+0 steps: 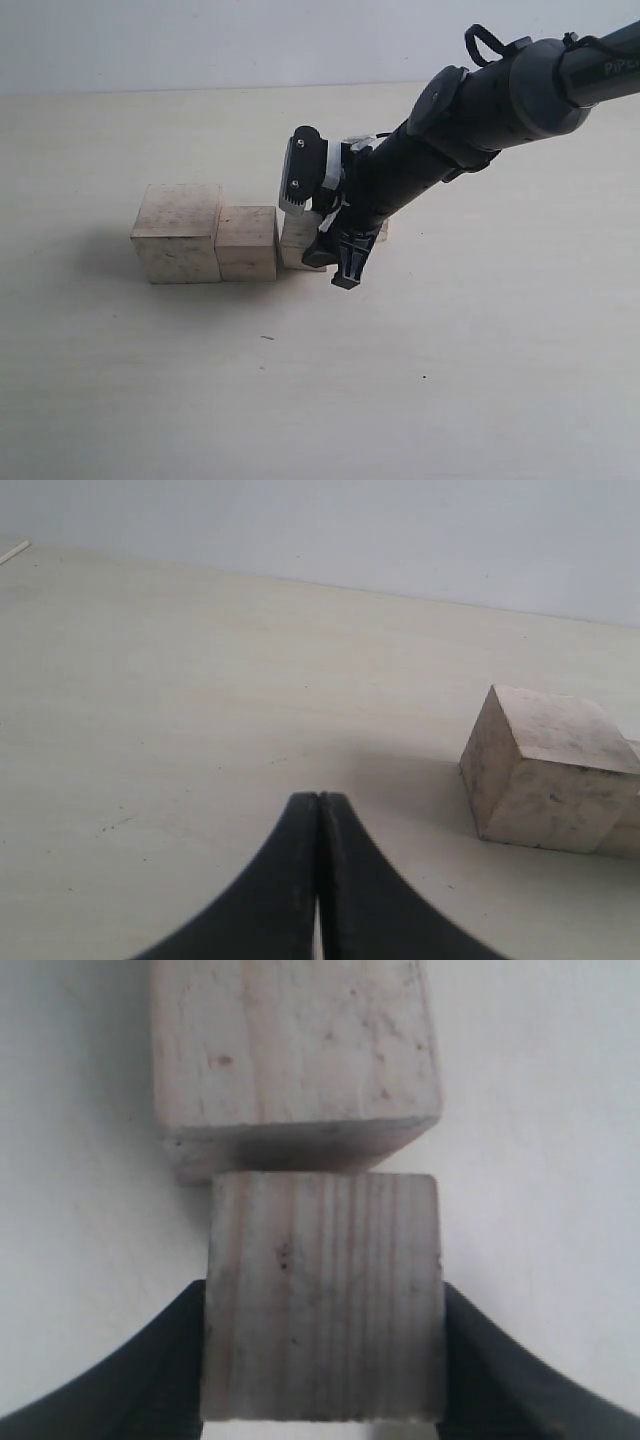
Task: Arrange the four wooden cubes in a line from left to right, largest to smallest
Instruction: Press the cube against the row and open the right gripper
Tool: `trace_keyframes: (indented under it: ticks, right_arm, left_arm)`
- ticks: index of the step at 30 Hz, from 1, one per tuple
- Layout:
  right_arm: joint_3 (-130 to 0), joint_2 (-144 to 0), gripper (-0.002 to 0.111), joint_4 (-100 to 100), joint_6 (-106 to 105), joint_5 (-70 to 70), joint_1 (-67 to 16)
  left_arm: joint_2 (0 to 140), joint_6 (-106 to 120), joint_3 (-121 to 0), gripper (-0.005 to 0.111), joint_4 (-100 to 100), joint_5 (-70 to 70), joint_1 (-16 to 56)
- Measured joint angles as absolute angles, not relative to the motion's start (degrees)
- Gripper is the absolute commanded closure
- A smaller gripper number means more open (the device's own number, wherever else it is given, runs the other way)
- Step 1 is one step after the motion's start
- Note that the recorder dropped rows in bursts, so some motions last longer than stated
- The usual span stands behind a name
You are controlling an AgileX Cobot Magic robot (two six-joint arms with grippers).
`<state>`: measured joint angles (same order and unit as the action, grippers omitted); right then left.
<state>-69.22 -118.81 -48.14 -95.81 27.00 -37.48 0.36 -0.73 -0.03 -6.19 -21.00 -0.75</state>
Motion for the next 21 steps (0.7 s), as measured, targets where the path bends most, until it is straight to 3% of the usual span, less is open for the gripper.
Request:
trace_keyframes:
  ticks: [6, 9, 17, 21]
  right_arm:
    - [-69.22, -118.81, 0.106, -48.23, -95.95, 27.12, -37.48]
    - [-69.22, -118.81, 0.096, -48.23, -95.95, 27.12, -37.48]
    - [-69.22, -119.06, 0.049, -50.67, -95.84, 27.60, -37.48]
    - [-69.22, -119.17, 0.039, -50.81, -95.84, 27.28, -37.48]
  left_arm:
    - [0.36, -0.73, -0.03, 0.107, -6.19, -21.00, -0.75]
    - [0.36, -0.73, -0.03, 0.107, -6.19, -21.00, -0.75]
    - [0.36, -0.73, -0.03, 0.107, -6.19, -21.00, -0.75]
    - [0.36, -0.73, -0.03, 0.107, -6.19, -21.00, -0.75]
